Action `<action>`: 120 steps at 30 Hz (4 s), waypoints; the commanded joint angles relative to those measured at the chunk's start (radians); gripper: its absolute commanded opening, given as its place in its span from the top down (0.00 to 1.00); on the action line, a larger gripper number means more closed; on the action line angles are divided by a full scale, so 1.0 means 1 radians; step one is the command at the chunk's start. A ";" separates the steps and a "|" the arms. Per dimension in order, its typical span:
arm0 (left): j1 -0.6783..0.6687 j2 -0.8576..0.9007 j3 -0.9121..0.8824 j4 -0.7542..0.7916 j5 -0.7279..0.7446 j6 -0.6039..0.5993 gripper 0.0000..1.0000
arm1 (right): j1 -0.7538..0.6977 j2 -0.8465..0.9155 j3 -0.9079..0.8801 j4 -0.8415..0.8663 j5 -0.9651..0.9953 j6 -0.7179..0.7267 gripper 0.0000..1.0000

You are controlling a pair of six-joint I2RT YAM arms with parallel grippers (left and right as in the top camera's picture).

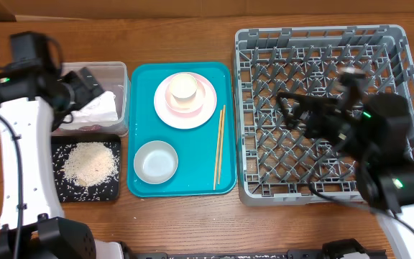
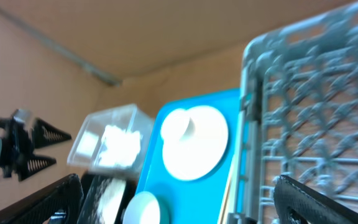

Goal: Sort waste into correct bins and load items into the dishwasher

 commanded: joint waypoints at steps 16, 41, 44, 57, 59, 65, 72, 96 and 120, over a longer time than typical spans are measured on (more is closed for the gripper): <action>0.079 -0.008 0.025 -0.035 0.100 0.001 0.00 | 0.668 0.377 0.017 0.212 0.589 0.004 0.00; 0.079 -0.008 0.025 -0.036 0.100 0.001 0.00 | 0.703 0.441 0.016 0.104 0.836 0.363 0.10; 0.079 -0.008 0.025 -0.035 0.100 0.001 0.00 | 0.703 0.483 0.016 0.105 0.827 0.374 0.32; 0.079 -0.008 0.025 -0.035 0.100 0.001 0.00 | 0.703 0.629 0.016 0.150 0.869 0.298 0.62; 0.079 -0.008 0.025 -0.036 0.100 0.001 0.00 | 0.703 0.662 0.016 0.181 0.869 0.298 0.65; 0.079 -0.008 0.025 -0.035 0.100 0.001 0.00 | 0.703 0.748 0.017 0.212 0.864 0.248 0.62; 0.079 -0.008 0.025 -0.035 0.100 0.001 0.00 | 0.703 0.785 0.017 0.234 0.865 0.249 0.61; 0.079 -0.008 0.025 -0.035 0.100 0.001 0.00 | 0.701 0.803 0.018 0.311 0.756 0.155 0.51; 0.079 -0.008 0.025 -0.035 0.100 0.001 0.00 | 0.672 0.859 0.019 0.259 0.881 0.240 0.70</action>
